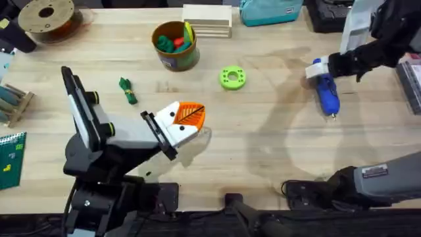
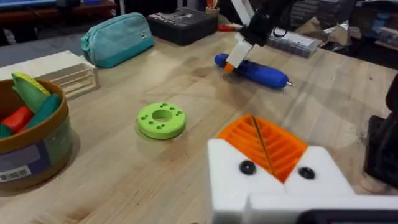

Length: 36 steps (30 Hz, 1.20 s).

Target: Pick up the gripper from the table and insert it into the empty holder that is missing its gripper. Then pick up a screw, insert it into the mounting hole, and use the screwdriver to tighten it. Finally, clean up the table by picking up the vegetable and placing it into the bucket.

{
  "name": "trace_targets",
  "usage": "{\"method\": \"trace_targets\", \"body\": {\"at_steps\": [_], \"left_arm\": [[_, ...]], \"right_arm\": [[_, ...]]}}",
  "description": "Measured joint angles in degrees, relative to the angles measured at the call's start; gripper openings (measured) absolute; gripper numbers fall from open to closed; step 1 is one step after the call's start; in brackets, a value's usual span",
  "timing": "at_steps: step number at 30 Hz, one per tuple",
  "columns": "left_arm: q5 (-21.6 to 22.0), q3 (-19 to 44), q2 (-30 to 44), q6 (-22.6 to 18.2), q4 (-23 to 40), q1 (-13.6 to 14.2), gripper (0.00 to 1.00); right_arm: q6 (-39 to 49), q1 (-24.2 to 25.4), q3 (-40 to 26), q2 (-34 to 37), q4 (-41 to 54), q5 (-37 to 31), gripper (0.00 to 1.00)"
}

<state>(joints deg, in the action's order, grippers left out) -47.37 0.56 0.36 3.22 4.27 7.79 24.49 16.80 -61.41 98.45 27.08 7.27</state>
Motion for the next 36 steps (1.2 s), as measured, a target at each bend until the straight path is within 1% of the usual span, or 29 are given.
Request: {"method": "trace_targets", "body": {"at_steps": [5, 9, 10, 11, 13, 14, 16, 17, 18, 19, 25, 28, 31, 36], "left_arm": [[0.0, 0.0, 0.0, 0.0, 0.0, 0.0, 0.011], [0.0, 0.0, 0.0, 0.0, 0.0, 0.0, 0.011], [0.0, 0.0, 0.0, 0.0, 0.0, 0.0, 0.011], [0.0, 0.0, 0.0, 0.0, 0.0, 0.0, 0.011], [0.0, 0.0, 0.0, 0.0, 0.0, 0.0, 0.011], [0.0, 0.0, 0.0, 0.0, 0.0, 0.0, 0.011], [0.0, 0.0, 0.0, 0.0, 0.0, 0.0, 0.011], [0.0, 0.0, 0.0, 0.0, 0.0, 0.0, 0.011], [0.0, 0.0, 0.0, 0.0, 0.0, 0.0, 0.011], [0.0, 0.0, 0.0, 0.0, 0.0, 0.0, 0.011], [0.0, 0.0, 0.0, 0.0, 0.0, 0.0, 0.011], [0.0, 0.0, 0.0, 0.0, 0.0, 0.0, 0.011], [0.0, 0.0, 0.0, 0.0, 0.0, 0.0, 0.011], [0.0, 0.0, 0.0, 0.0, 0.0, 0.0, 0.011]], "right_arm": [[-0.5, 0.4, 0.0, 2.0, -0.5, 0.0, 0.833], [-0.5, 0.9, 0.0, 2.1, 0.0, 0.1, 0.829], [-0.5, 0.9, 0.0, 2.1, -0.1, 0.1, 0.815], [-0.5, 0.9, 0.0, 2.1, -0.2, 0.0, 0.747], [-0.6, 1.0, 0.0, 2.1, -0.7, -0.2, 0.479], [-0.8, 1.1, 0.0, 2.1, -0.9, -0.2, 0.373], [-0.9, 1.3, 0.0, 2.1, -1.1, -0.4, 0.279], [-0.8, 1.3, 0.0, 2.1, -1.1, -0.4, 0.187], [-0.8, 1.3, 0.0, 2.1, -1.2, -0.5, 0.06], [-0.9, 1.4, -0.1, 2.1, -1.4, -0.4, 0.031], [-1.2, 1.4, 0.0, 1.6, -0.8, -0.4, 0.032], [-1.6, 1.3, 0.3, -0.4, 0.2, -0.4, 0.032], [-1.7, 1.3, 0.5, -5.1, 0.2, -0.4, 0.032], [-1.7, 1.3, 0.5, -15.0, 0.1, -0.4, 0.032]]}}
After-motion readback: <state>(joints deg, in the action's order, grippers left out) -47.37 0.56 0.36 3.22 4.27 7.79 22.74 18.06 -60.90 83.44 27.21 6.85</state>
